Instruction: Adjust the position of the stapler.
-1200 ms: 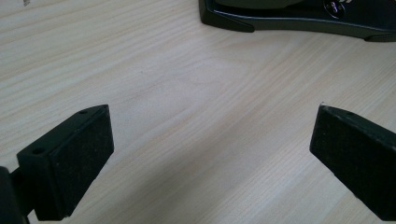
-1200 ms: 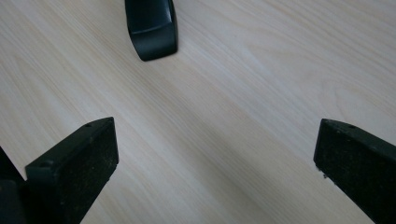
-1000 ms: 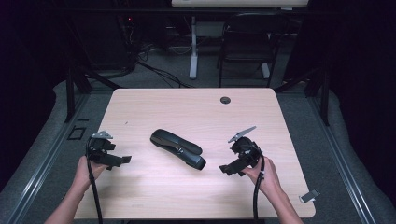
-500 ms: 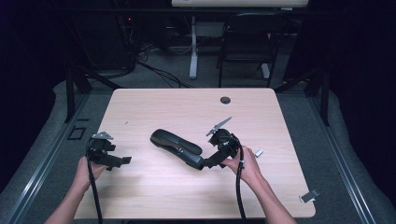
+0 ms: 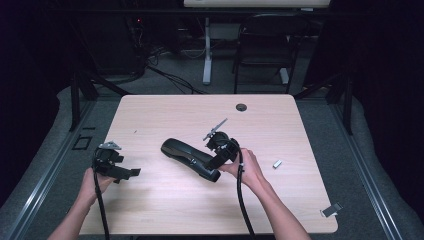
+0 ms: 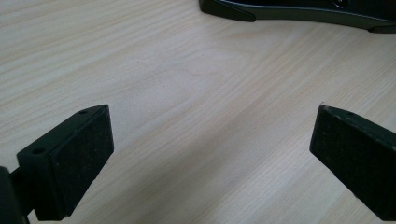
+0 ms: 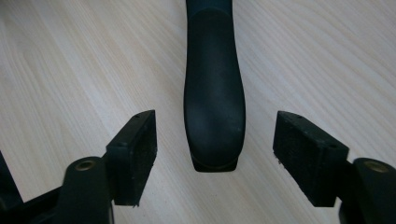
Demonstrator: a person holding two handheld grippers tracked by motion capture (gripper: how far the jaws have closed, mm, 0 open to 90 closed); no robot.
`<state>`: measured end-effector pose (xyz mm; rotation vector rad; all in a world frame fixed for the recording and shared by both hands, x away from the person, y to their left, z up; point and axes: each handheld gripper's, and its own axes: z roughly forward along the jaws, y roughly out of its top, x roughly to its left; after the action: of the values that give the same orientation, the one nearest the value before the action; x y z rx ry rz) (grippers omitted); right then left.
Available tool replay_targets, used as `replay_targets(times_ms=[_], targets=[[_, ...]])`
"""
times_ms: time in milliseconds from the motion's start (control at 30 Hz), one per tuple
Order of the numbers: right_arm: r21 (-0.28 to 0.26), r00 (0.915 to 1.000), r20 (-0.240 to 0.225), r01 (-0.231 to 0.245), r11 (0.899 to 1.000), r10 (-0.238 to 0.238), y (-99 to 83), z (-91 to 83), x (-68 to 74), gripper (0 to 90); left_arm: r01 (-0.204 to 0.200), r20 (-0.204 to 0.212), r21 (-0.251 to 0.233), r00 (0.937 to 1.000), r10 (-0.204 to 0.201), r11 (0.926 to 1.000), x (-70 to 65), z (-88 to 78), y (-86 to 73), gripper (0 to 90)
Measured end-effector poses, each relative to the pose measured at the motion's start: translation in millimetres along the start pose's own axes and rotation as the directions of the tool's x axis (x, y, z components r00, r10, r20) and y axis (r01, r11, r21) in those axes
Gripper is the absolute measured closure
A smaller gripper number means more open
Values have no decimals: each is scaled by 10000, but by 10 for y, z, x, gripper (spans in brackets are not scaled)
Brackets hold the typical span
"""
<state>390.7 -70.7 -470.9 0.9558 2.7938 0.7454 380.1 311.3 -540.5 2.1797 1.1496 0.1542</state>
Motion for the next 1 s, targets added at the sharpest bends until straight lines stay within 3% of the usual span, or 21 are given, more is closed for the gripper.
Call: replay_targets(times_ms=[100, 300, 500, 1000], targets=[[205, 9996, 152, 245, 9995, -248, 97, 71, 43, 391, -24, 14, 30, 10000, 24, 10000, -1, 5, 1, 0], [463, 9986, 245, 461, 9979, -472, 206, 162, 90, 444, -34, 22, 88, 10000, 34, 10000, 3, 16, -1, 0], [723, 9950, 766, 588, 9957, -643, 265, 247, 116, 548, 0, 55, 120, 10000, 0, 9999, 5, 20, -5, 0], [770, 9940, 433, 970, 9923, -1005, 256, 234, 77, 562, -50, 108, 243, 9999, 48, 9997, 1, 32, -12, 0]])
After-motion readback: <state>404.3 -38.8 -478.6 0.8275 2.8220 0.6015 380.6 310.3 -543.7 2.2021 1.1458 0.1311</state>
